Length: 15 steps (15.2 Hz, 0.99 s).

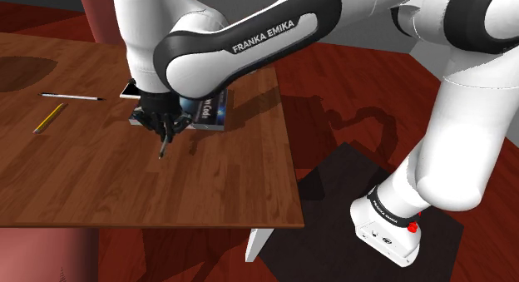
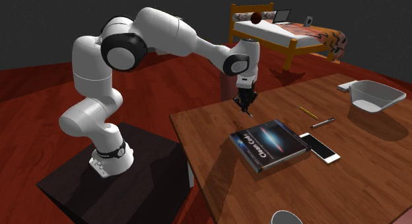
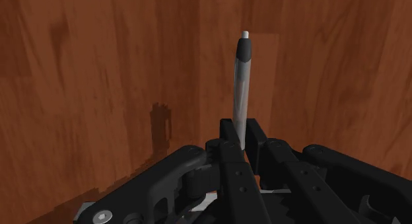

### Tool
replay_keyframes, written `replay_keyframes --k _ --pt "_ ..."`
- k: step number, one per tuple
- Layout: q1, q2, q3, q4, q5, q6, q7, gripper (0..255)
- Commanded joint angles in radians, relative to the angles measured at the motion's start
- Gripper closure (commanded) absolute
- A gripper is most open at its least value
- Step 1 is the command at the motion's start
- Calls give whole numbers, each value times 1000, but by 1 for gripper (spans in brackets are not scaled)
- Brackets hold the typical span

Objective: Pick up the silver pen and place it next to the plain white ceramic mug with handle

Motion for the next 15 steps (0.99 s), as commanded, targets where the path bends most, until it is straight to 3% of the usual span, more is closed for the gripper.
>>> replay_keyframes --k 1,15 --pt "-1 -9 4 14 8 -22 -4 255" --pt "-7 -62 24 136 50 -188 -32 255"
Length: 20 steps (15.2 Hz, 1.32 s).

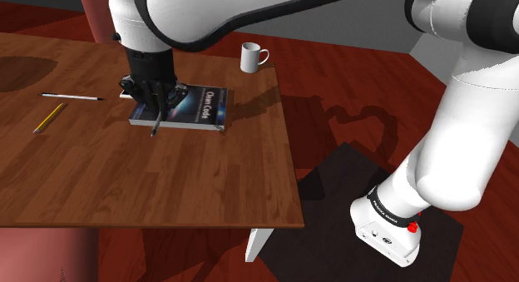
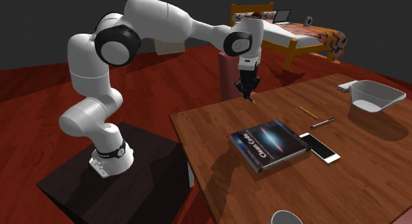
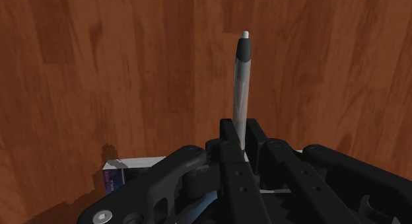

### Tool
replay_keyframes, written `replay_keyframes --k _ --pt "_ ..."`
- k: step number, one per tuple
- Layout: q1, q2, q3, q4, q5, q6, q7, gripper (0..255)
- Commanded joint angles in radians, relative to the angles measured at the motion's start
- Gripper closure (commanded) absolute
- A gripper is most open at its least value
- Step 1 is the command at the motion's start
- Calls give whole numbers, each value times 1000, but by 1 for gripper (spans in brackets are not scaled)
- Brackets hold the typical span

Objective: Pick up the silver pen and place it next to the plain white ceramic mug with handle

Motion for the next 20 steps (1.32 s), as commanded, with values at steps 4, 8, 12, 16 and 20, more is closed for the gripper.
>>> replay_keyframes --k 4,8,12,16,20 --pt "4 -8 4 56 7 -62 -5 255" --pt "7 -11 7 102 11 -110 -8 255" --pt "-76 -63 -11 40 53 -89 -107 255" --pt "-148 -99 -36 2 86 -78 -206 255" --pt "-211 -117 -65 -16 109 -75 -302 255"
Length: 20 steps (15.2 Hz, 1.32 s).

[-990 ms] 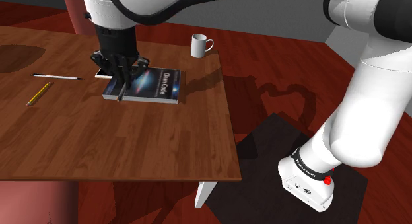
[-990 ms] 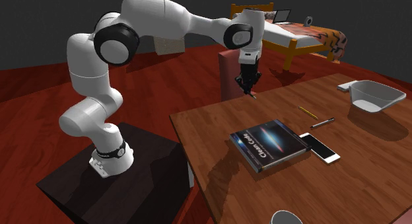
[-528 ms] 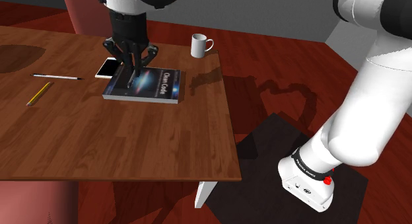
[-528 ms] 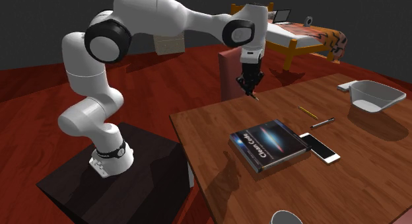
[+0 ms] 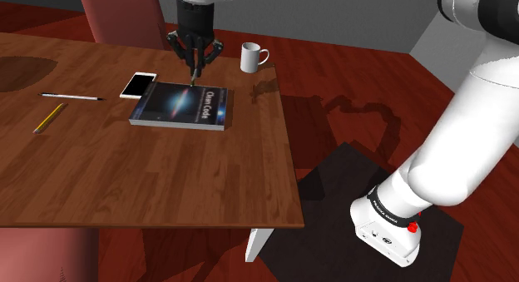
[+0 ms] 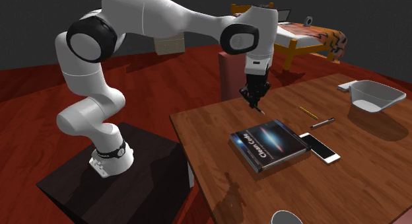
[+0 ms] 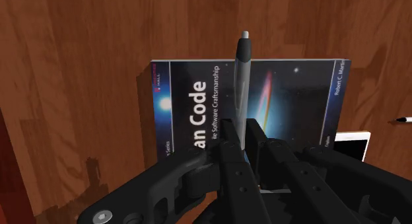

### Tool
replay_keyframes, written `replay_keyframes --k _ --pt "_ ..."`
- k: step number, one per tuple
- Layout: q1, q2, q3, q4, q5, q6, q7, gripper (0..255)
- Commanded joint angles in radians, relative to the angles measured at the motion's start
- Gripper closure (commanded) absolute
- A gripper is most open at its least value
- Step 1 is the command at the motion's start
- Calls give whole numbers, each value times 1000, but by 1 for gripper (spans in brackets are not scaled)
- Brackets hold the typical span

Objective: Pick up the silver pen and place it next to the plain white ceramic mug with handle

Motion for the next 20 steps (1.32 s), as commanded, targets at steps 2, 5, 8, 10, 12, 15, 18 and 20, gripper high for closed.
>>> replay_keyframes --k 2,5,8,10,12,15,18,20 --pt "-47 -7 -24 -2 14 -2 -75 255" --pt "-88 -3 -47 6 21 -7 -142 255" --pt "-126 11 -70 26 24 -15 -205 255" --pt "-150 24 -86 46 24 -23 -246 255" --pt "-172 42 -101 72 22 -32 -285 255" --pt "-204 77 -123 121 17 -50 -342 255" --pt "-233 121 -143 185 9 -73 -396 255" --pt "-242 136 -150 195 6 -68 -413 255"
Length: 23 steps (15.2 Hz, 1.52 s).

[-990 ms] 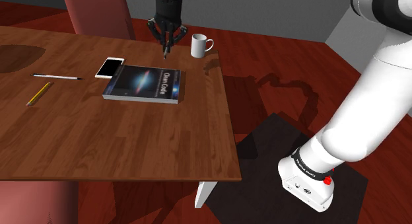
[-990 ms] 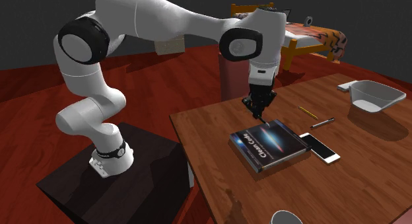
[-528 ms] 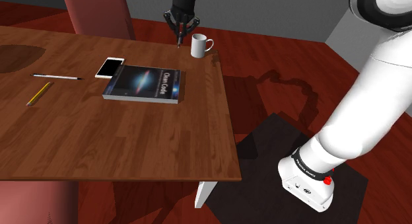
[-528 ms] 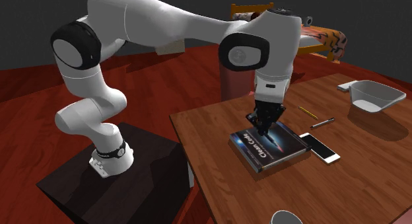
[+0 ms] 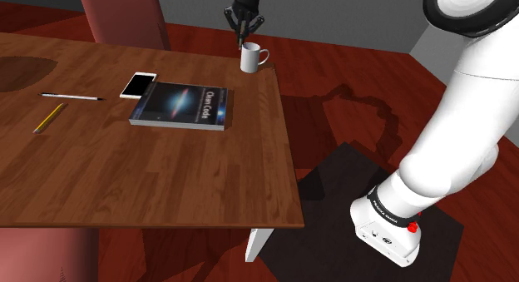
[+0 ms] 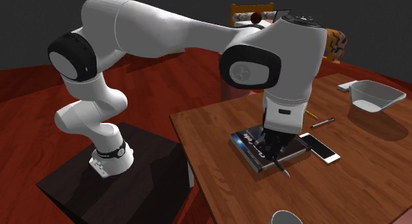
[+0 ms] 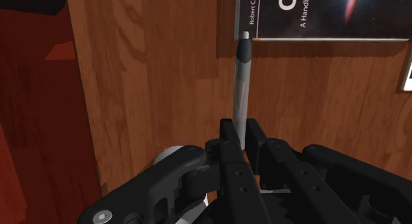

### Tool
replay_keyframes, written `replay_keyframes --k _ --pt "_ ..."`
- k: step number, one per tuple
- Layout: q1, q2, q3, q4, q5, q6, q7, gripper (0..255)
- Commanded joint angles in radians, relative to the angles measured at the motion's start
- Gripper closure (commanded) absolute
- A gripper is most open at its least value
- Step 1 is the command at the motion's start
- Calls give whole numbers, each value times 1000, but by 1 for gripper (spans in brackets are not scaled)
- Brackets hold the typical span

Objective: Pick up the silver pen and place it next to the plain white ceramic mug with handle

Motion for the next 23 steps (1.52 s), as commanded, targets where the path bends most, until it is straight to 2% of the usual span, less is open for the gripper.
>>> replay_keyframes --k 1,23 --pt "-7 6 -4 -14 -1 20 -11 255" --pt "-10 65 -20 -230 -29 290 0 255"
